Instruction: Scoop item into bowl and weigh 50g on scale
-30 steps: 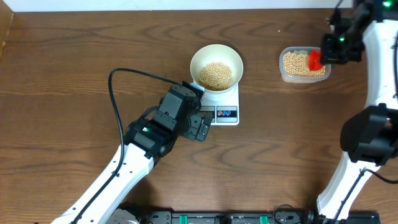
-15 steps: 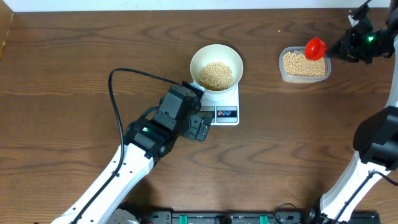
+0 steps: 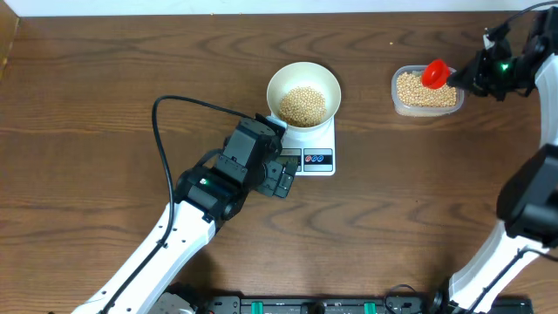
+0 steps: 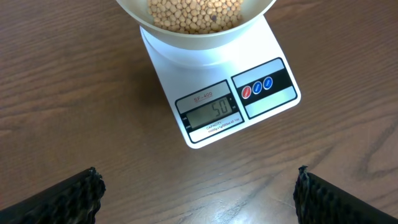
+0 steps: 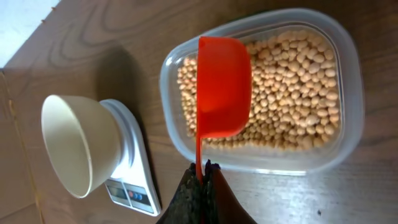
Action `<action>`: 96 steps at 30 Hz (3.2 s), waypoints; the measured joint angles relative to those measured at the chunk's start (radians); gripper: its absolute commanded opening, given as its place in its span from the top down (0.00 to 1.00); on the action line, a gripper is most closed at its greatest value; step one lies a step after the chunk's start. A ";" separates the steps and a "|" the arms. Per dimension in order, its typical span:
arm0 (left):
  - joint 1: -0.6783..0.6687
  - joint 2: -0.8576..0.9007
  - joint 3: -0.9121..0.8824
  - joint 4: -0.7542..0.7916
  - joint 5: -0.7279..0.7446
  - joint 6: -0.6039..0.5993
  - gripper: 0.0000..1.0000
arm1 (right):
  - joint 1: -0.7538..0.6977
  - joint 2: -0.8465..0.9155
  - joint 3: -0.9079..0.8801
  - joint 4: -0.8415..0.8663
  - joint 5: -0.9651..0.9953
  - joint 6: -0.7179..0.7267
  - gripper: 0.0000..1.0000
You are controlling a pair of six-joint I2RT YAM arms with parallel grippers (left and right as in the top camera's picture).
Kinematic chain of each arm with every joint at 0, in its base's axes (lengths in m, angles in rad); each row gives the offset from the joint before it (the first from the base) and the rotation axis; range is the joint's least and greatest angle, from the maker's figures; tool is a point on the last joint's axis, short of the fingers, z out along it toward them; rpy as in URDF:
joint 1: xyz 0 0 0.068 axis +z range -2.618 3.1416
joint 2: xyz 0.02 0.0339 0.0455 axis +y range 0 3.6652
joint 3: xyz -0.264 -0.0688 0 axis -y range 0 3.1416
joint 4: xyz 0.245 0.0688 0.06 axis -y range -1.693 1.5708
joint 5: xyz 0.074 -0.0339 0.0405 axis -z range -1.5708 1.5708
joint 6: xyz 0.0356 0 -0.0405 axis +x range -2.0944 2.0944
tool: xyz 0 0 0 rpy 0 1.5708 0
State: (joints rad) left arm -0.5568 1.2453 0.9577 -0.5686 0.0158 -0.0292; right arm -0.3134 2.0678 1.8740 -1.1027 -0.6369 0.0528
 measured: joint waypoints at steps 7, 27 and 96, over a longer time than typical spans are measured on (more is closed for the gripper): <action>0.000 0.000 0.000 0.000 0.000 0.000 0.00 | -0.012 -0.244 -0.188 0.178 -0.015 0.055 0.98; 0.000 0.000 0.000 0.000 0.000 0.000 0.00 | -0.038 -0.334 -0.780 0.848 -0.134 0.377 0.99; 0.000 0.000 -0.002 0.000 0.000 0.000 0.00 | -0.065 -1.529 -0.827 -0.146 0.351 0.032 0.01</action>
State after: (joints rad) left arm -0.5568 1.2457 0.9554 -0.5690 0.0158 -0.0292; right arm -0.3786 0.5385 1.0470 -1.2488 -0.2863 0.0853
